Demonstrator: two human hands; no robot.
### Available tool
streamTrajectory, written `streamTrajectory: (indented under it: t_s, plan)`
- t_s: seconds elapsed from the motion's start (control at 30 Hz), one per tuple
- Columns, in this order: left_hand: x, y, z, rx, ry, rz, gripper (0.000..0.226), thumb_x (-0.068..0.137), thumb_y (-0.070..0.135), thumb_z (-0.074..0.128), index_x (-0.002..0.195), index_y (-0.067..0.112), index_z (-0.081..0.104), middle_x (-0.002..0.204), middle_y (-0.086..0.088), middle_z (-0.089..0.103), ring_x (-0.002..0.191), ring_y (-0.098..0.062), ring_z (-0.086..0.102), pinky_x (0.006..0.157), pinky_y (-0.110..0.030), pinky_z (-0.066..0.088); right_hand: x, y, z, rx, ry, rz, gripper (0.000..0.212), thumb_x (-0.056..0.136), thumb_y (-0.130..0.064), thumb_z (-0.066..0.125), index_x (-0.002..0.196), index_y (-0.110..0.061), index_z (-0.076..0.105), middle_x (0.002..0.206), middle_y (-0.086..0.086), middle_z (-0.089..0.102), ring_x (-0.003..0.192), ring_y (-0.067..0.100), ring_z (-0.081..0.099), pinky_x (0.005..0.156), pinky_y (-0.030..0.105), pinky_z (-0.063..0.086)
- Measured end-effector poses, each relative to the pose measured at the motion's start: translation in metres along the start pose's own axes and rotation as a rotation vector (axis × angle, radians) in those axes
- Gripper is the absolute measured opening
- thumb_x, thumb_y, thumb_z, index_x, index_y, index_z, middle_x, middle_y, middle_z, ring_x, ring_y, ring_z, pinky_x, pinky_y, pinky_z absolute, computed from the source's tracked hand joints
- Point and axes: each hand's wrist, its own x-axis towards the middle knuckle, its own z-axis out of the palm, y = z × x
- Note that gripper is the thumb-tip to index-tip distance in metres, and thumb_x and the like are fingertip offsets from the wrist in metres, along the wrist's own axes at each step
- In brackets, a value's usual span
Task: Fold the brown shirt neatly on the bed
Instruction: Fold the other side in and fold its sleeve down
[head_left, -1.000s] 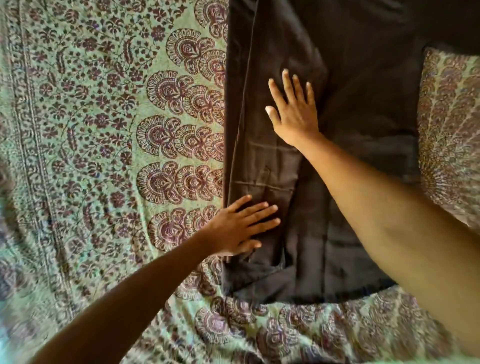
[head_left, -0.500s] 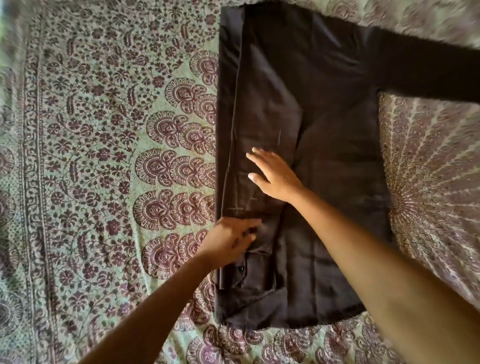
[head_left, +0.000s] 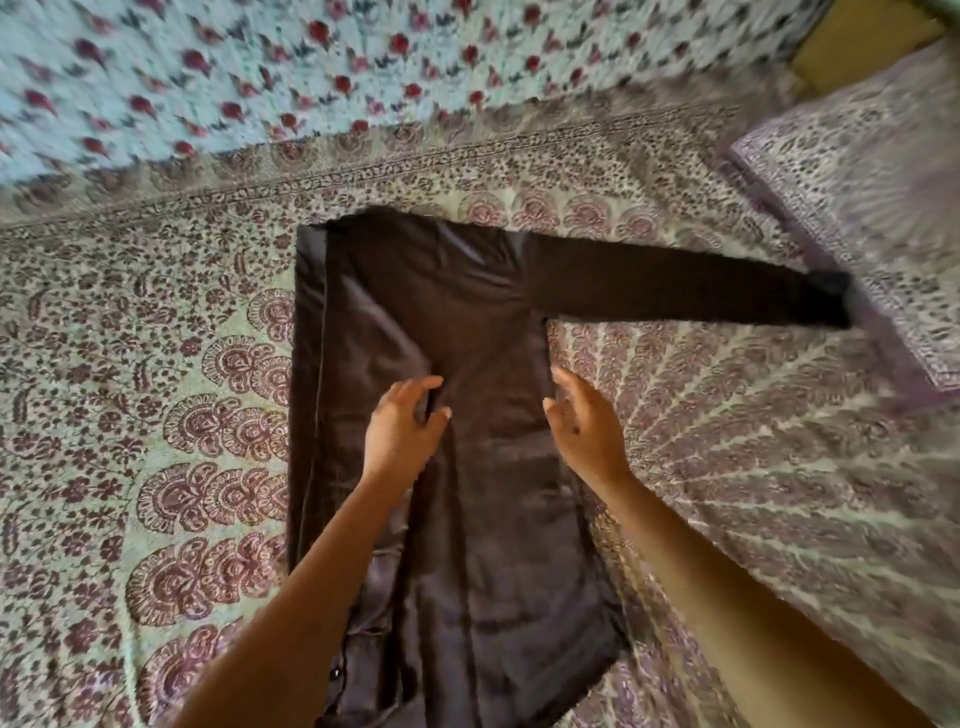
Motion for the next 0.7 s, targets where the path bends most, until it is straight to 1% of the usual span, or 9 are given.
streamTrajectory:
  t_s: [0.07, 0.17, 0.23, 0.27, 0.33, 0.4, 0.47, 0.57, 0.7]
  plan:
    - [0.008, 0.031, 0.020, 0.060, -0.026, 0.028, 0.038, 0.083, 0.019, 0.067, 0.120, 0.017, 0.060, 0.118, -0.006, 0.061, 0.109, -0.023, 0.056, 0.089, -0.029, 0.042, 0.009, 0.025, -0.027, 0.008, 0.003, 0.029, 0.049, 0.086, -0.030, 0.044, 0.131, -0.012, 0.048, 0.127, 0.004, 0.059, 0.108, 0.019, 0.060, 0.090, 0.034, 0.050]
    - [0.021, 0.073, 0.058, 0.075, -0.056, -0.024, 0.037, 0.084, 0.022, 0.065, 0.121, 0.018, 0.060, 0.117, -0.002, 0.062, 0.104, -0.021, 0.058, 0.087, -0.031, 0.045, 0.021, 0.067, -0.066, 0.015, -0.020, 0.073, 0.045, 0.088, -0.029, 0.044, 0.131, -0.017, 0.047, 0.128, -0.001, 0.057, 0.096, 0.005, 0.060, 0.078, 0.024, 0.051]
    - [0.026, 0.091, 0.083, 0.065, -0.065, -0.133, 0.032, 0.084, 0.023, 0.064, 0.116, 0.020, 0.061, 0.110, 0.000, 0.067, 0.100, -0.021, 0.062, 0.084, -0.032, 0.048, 0.027, 0.092, -0.081, -0.006, -0.062, 0.094, 0.042, 0.090, -0.020, 0.050, 0.132, -0.019, 0.047, 0.129, -0.001, 0.056, 0.104, 0.013, 0.061, 0.082, 0.029, 0.052]
    - [0.028, 0.097, 0.096, 0.081, -0.075, -0.201, 0.028, 0.084, 0.024, 0.063, 0.112, 0.021, 0.063, 0.107, 0.001, 0.069, 0.098, -0.022, 0.063, 0.082, -0.031, 0.048, 0.032, 0.103, -0.086, -0.006, -0.100, 0.112, 0.041, 0.090, -0.017, 0.051, 0.131, -0.021, 0.047, 0.128, -0.001, 0.058, 0.102, 0.018, 0.063, 0.078, 0.030, 0.053]
    - [0.028, 0.101, 0.117, 0.200, -0.136, -0.338, 0.019, 0.085, 0.027, 0.060, 0.102, 0.022, 0.065, 0.105, -0.004, 0.069, 0.099, -0.027, 0.062, 0.078, -0.031, 0.046, 0.043, 0.121, -0.087, 0.031, -0.191, 0.145, 0.040, 0.092, -0.016, 0.050, 0.131, -0.020, 0.046, 0.124, 0.001, 0.060, 0.072, 0.013, 0.067, 0.053, 0.019, 0.047]
    - [0.021, 0.093, 0.135, 0.371, -0.322, -0.439, 0.025, 0.084, 0.037, 0.059, 0.103, 0.021, 0.066, 0.110, -0.006, 0.067, 0.103, -0.029, 0.061, 0.078, -0.031, 0.045, 0.057, 0.133, -0.077, 0.061, -0.270, 0.170, 0.036, 0.093, -0.015, 0.049, 0.130, -0.016, 0.047, 0.119, 0.004, 0.063, 0.052, -0.002, 0.056, 0.041, 0.011, 0.038]
    - [0.007, 0.080, 0.153, 0.480, -0.515, -0.534, 0.039, 0.080, 0.052, 0.061, 0.106, 0.023, 0.066, 0.112, -0.004, 0.067, 0.105, -0.025, 0.062, 0.077, -0.029, 0.045, 0.072, 0.139, -0.060, 0.059, -0.364, 0.206, 0.034, 0.094, -0.017, 0.048, 0.129, -0.016, 0.049, 0.117, 0.005, 0.064, 0.061, 0.005, 0.059, 0.043, 0.010, 0.039]
    - [-0.022, 0.062, 0.171, 0.452, -0.640, -0.574, 0.051, 0.071, 0.063, 0.065, 0.109, 0.029, 0.062, 0.113, -0.001, 0.067, 0.103, -0.021, 0.063, 0.080, -0.028, 0.048, 0.090, 0.140, -0.025, 0.132, -0.463, 0.289, 0.035, 0.095, -0.021, 0.048, 0.130, -0.015, 0.049, 0.119, 0.005, 0.062, 0.058, 0.004, 0.051, 0.039, 0.005, 0.033]
    - [-0.056, 0.060, 0.195, 0.643, -0.739, -0.516, 0.073, 0.073, 0.070, 0.057, 0.122, 0.016, 0.054, 0.127, -0.006, 0.057, 0.117, -0.025, 0.056, 0.089, -0.032, 0.045, 0.121, 0.126, 0.020, 0.347, -0.429, 0.489, 0.037, 0.091, -0.021, 0.053, 0.125, -0.007, 0.052, 0.111, 0.005, 0.063, 0.081, 0.012, 0.060, 0.058, 0.009, 0.046]
